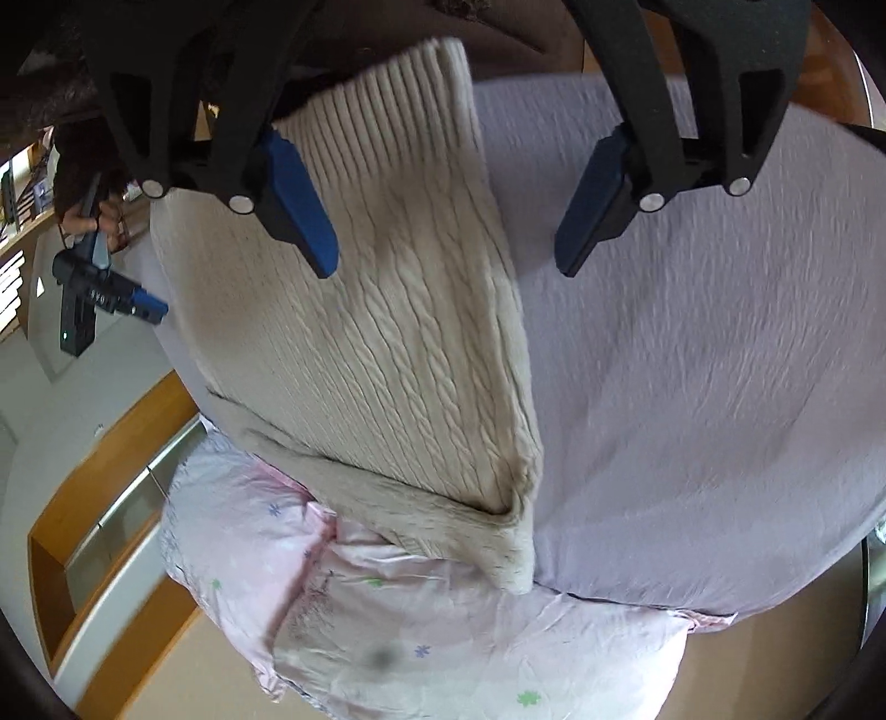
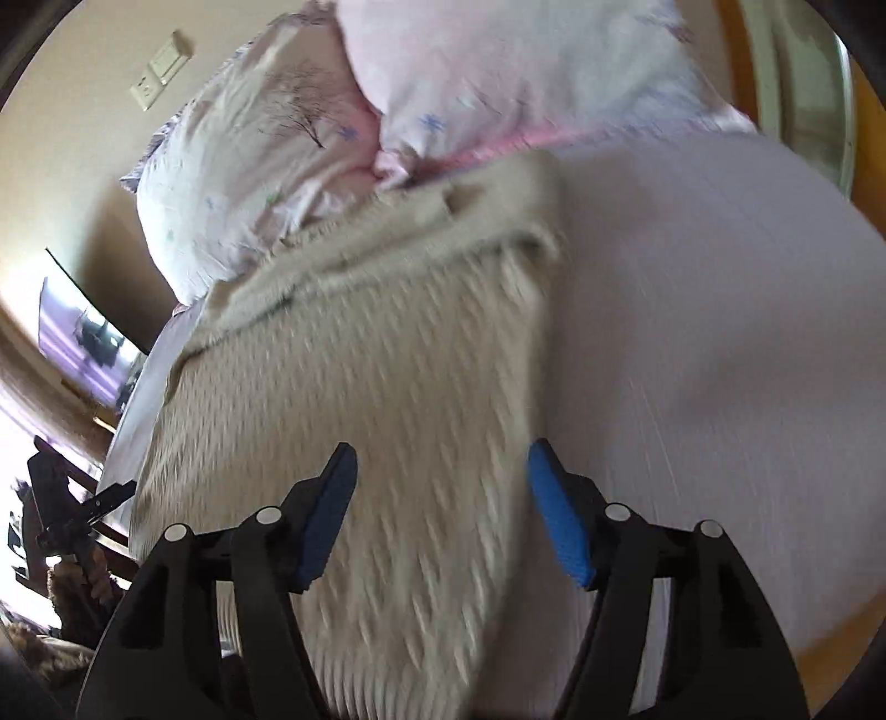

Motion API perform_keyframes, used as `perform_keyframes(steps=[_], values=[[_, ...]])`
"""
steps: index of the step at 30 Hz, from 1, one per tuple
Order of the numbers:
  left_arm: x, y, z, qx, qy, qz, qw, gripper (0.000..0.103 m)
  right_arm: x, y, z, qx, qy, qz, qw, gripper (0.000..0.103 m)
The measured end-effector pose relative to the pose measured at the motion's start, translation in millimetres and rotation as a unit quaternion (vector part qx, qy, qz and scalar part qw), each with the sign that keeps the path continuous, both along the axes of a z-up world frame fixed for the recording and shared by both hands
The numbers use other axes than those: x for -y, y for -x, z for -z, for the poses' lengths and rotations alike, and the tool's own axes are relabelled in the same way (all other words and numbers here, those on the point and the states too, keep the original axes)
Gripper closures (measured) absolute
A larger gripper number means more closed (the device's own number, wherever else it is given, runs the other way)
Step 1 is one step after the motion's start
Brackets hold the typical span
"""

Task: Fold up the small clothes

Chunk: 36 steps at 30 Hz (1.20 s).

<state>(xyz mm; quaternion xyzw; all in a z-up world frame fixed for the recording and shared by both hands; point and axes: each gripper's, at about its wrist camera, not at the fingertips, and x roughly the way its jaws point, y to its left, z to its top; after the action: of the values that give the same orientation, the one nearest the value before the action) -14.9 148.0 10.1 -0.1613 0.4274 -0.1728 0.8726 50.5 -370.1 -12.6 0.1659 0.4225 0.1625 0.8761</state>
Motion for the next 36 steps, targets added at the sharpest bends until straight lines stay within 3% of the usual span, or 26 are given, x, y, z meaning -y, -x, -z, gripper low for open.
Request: perform_keyframes(steps=[5, 9, 11, 12, 13, 14, 19, 22, 28, 31, 33, 36], values=[[8.0, 20.8, 1.8, -0.003, -0.002, 0.009, 1.0, 0.03, -5.4, 29.9, 20.3, -0.006, -0.039, -0.012, 0.999, 0.048], [15.6, 37.9, 2.7, -0.006, -0.005, 0.015, 0.9999, 0.044, -11.8, 44.9, 30.6, -0.01, -0.102, -0.058, 0.993, 0.068], [18.6, 42.4, 3.2, -0.006, -0.016, 0.011, 0.9998, 0.054, -14.2, 46.8, 37.4, -0.014, -0.131, -0.076, 0.988, 0.085], [19.3, 42.1, 3.8, -0.008, -0.018, 0.008, 0.9998, 0.067, -15.6, 45.9, 40.5, -0.019, -0.137, -0.081, 0.987, 0.091], [19.6, 41.0, 5.7, -0.015, -0.014, 0.008, 0.9998, 0.088, -16.5, 44.4, 42.5, -0.019, -0.144, -0.083, 0.986, 0.093], [19.2, 37.8, 9.8, -0.025, -0.003, 0.01, 0.9996, 0.092, -17.3, 42.4, 41.2, -0.015, -0.154, -0.086, 0.984, 0.094], [16.4, 26.5, 5.2, -0.018, 0.013, 0.011, 0.9997, 0.094, -12.2, 30.6, 11.6, 0.053, -0.204, -0.088, 0.973, 0.094], [12.9, 10.8, -11.1, 0.007, 0.029, 0.017, 0.9994, 0.094, -7.3, 18.1, -11.0, 0.086, -0.215, -0.082, 0.969, 0.094], [5.6, -67.1, -73.3, 0.104, 0.019, 0.003, 0.9944, 0.094, 1.7, -55.0, -68.5, 0.138, -0.236, -0.051, 0.961, 0.094], [6.2, -144.2, -86.6, 0.125, 0.015, -0.03, 0.9915, 0.094, 2.5, -125.4, -75.2, 0.145, -0.248, -0.009, 0.958, 0.094], [9.0, -190.7, -80.8, 0.121, 0.011, -0.054, 0.9911, 0.094, 1.0, -173.2, -64.9, 0.13, -0.244, 0.029, 0.961, 0.094], [11.9, -262.5, -48.0, 0.06, -0.002, -0.081, 0.9949, 0.094, -1.3, -241.5, -27.3, 0.041, -0.2, 0.106, 0.973, 0.093]])
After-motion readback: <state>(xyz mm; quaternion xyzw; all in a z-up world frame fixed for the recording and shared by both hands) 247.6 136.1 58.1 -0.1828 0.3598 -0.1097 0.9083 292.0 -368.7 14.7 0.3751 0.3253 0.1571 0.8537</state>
